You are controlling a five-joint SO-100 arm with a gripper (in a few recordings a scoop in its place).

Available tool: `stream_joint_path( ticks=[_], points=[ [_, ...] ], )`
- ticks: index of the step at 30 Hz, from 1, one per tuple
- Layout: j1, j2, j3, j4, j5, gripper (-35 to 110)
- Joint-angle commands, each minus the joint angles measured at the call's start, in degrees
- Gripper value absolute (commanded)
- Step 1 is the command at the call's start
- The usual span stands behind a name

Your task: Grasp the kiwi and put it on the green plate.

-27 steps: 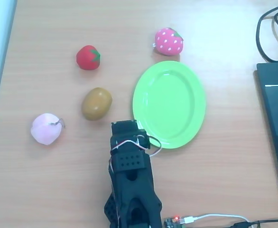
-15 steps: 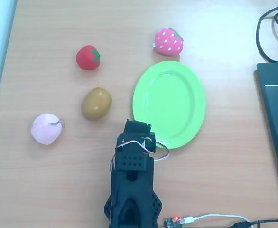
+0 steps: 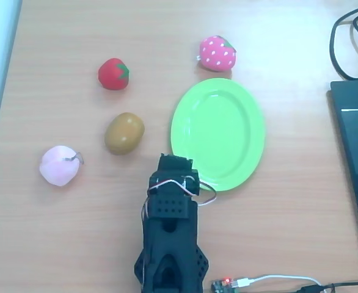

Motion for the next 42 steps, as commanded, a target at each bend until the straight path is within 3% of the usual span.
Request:
stream_joint_path(
  ticks=[1, 32, 42],
  points=[
    [0.62, 0.62, 0.18, 0.26, 0.44, -8],
    [-5.89, 0.53, -5.1, -0.62, 2.81, -8],
    [-7.91, -39.2, -30.41, -1.67, 5.71, -8]
  ],
)
